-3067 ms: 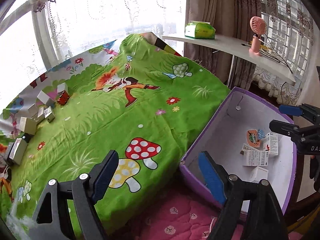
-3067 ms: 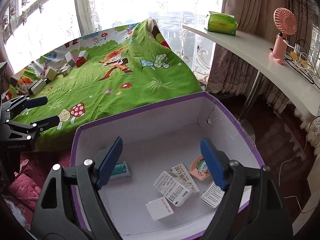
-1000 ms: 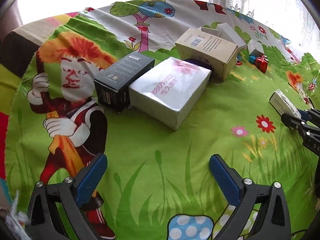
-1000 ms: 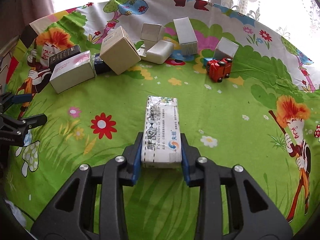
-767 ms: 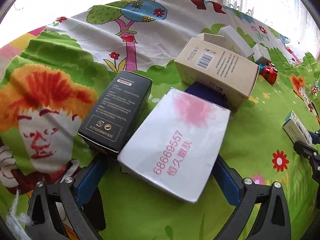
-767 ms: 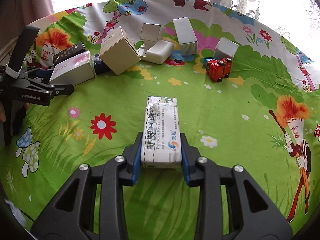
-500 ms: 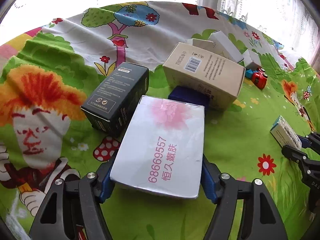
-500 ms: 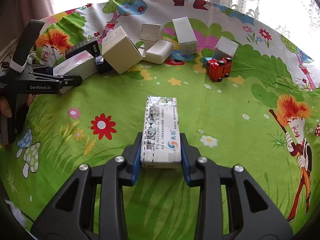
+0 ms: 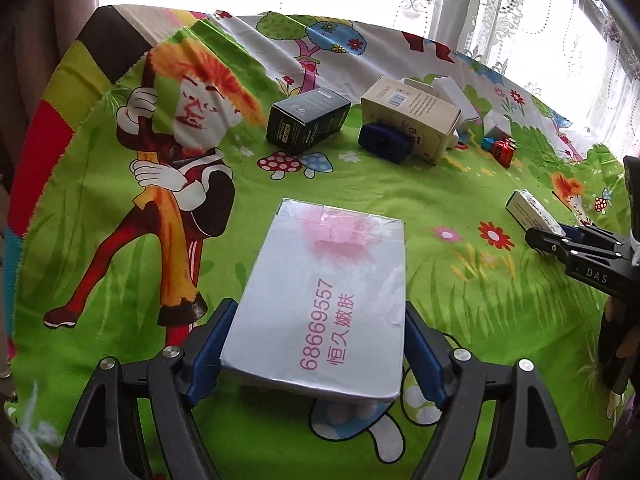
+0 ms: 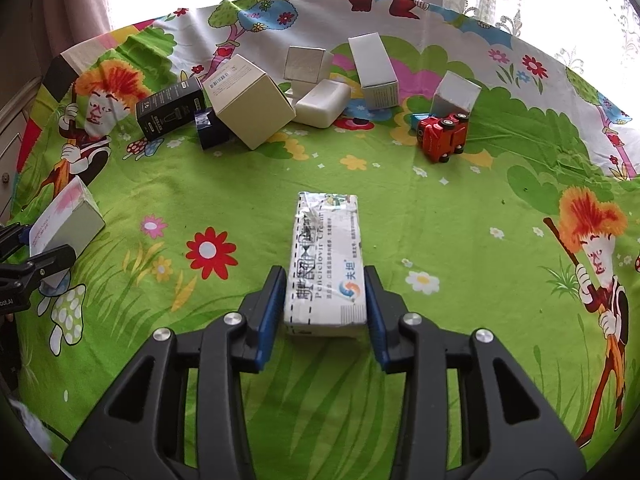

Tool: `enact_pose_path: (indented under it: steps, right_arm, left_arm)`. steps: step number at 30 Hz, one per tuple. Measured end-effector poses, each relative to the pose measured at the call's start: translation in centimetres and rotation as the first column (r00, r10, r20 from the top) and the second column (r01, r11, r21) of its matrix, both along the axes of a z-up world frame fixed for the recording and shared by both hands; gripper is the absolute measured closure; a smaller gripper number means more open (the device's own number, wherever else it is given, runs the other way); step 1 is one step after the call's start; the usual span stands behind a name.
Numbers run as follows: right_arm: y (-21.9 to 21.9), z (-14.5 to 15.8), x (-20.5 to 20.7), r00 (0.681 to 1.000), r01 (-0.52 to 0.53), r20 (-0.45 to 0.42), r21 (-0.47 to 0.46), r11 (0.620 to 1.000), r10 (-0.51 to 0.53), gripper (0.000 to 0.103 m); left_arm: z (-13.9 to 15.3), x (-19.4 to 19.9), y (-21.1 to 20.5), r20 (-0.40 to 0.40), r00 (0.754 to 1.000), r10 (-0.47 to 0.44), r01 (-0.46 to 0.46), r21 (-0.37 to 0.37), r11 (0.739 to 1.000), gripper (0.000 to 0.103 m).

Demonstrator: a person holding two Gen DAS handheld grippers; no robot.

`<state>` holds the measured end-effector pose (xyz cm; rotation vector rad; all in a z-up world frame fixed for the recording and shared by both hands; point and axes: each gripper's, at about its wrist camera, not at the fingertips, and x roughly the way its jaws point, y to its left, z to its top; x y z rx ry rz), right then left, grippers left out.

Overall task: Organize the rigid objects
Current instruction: 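Grasp the white pink-printed box with the left gripper while the right gripper grasps the white medicine box, then carry both white boxes to the cardboard box and release them inside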

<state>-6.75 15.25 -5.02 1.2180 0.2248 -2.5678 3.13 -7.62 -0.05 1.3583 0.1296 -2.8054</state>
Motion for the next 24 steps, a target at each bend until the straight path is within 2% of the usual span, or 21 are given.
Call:
enact_pose_path:
  steps: [2,4,9,13,15,16,17,18,19,24]
  right_arm:
    - [-0.1,0.0,0.1,1.000,-0.002,-0.001,0.004,1.000,0.002,0.057]
    - [-0.1,0.1,0.1,1.000,0.000,0.002,0.002,1.000,0.000,0.051]
    - [-0.1,-0.1,0.1,1.000,-0.008,0.005,0.000,1.000,0.008,0.046]
    - [-0.3,-0.3,-0.4,1.000,-0.021,0.015,-0.003,1.000,0.021,0.035]
    - [-0.4,-0.4,-0.4,1.000,-0.022,0.014,0.003,1.000,0.022,0.034]
    - [-0.5,-0.4,-0.3,1.000,-0.022,0.012,0.004,1.000,0.022,0.034]
    - [-0.6,-0.4,-0.2,1.000,-0.018,0.008,0.006,1.000,0.018,0.038]
    - [-0.6,-0.2,0.0,1.000,-0.014,-0.002,0.003,1.000,0.014,0.060]
    - [-0.6,-0.2,0.0,1.000,-0.015,-0.004,0.002,1.000,0.015,0.066]
    - [-0.6,-0.1,0.8,1.000,-0.007,0.001,0.001,1.000,0.007,0.066]
  left_arm:
    - [0.0,0.2,0.3,0.012,1.000,-0.006,0.006,-0.034,0.999,0.018]
    - [-0.1,0.7,0.4,0.019,1.000,-0.007,0.008,-0.059,0.998,0.017]
    - [0.0,0.7,0.1,0.021,1.000,0.007,-0.006,-0.053,0.999,0.015]
    - [0.0,0.3,0.0,0.028,0.999,0.027,-0.026,-0.061,0.998,0.015]
    - [0.0,0.2,-0.2,0.026,0.999,0.046,-0.044,-0.059,0.997,0.016]
    - [0.0,0.2,-0.2,0.021,0.999,0.048,-0.047,-0.061,0.997,0.017]
    - [0.2,0.4,-0.2,0.008,0.999,0.049,-0.048,-0.059,0.997,0.032]
    - [0.3,0.6,-0.3,0.002,0.998,0.061,-0.061,-0.057,0.996,0.035]
    - [0.3,0.8,-0.5,-0.001,0.997,0.074,-0.074,-0.047,0.996,0.035]
    - [0.5,4.0,-1.0,-0.007,0.996,0.091,-0.091,-0.020,0.996,0.035]
